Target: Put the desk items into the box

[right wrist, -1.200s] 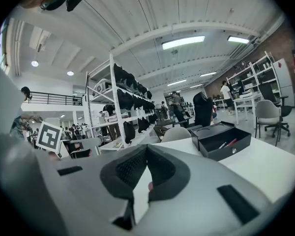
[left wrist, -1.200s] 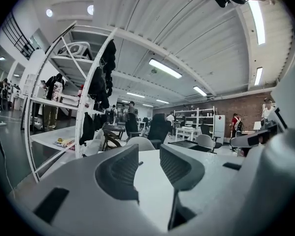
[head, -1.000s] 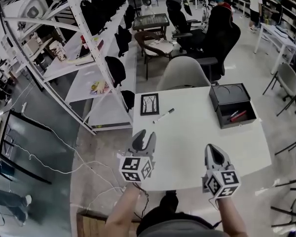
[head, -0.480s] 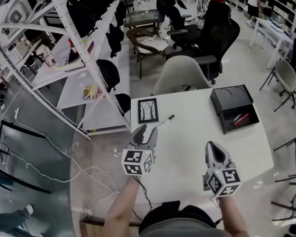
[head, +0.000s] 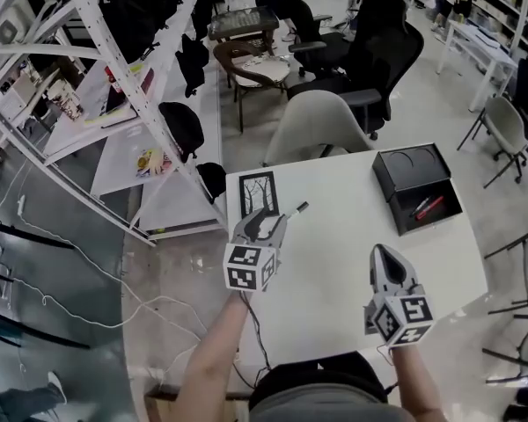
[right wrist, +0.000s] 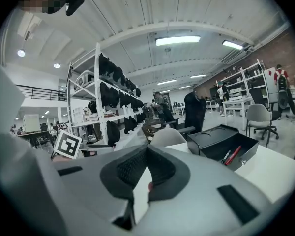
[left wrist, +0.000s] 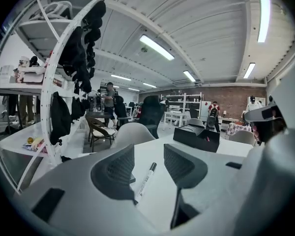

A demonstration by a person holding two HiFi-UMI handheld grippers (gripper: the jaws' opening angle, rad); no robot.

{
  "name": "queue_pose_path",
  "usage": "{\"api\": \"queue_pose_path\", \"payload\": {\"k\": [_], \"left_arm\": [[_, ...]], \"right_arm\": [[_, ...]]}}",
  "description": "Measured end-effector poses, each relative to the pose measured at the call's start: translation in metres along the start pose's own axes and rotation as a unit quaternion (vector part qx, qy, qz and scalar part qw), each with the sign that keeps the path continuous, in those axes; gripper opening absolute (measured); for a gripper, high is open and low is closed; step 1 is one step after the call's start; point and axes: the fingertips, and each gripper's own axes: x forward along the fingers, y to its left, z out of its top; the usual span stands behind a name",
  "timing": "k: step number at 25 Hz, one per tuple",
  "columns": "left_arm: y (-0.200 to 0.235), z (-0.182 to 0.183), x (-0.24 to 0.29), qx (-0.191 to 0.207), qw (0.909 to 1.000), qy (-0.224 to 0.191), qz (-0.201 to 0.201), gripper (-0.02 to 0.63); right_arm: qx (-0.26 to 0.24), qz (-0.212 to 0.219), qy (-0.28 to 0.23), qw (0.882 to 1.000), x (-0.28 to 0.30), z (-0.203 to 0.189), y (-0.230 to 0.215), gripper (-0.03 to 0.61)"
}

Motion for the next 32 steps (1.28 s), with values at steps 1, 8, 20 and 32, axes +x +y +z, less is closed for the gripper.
{"api": "queue_pose_path", "payload": {"k": [1, 8, 20, 32], "left_arm": [[-0.001, -0.003, 0.006, 0.006, 0.9999, 0.009, -0.006, 0.176], [-0.005, -0.027, 0.04, 0.044, 0.9954, 0.076, -0.036, 0.176], [0.0, -0.066, 0.077, 0.082, 0.9786, 0.181, -0.053, 0.176], [-0.007, -0.103, 0.093, 0.125, 0.9493, 0.281, -0.066, 0.175]], "right_arm": [[0.001, -0.002, 0.0, 1.0, 0.001, 0.0, -0.002, 0.003], [0.007, -0.01, 0.002, 1.0, 0.006, 0.001, -0.009, 0.003], [0.011, -0.013, 0.015, 1.0, 0.012, -0.006, -0.02, 0.003], [0.019, -0.016, 0.013, 1.0, 0.008, -0.005, -0.037, 0.003]]}}
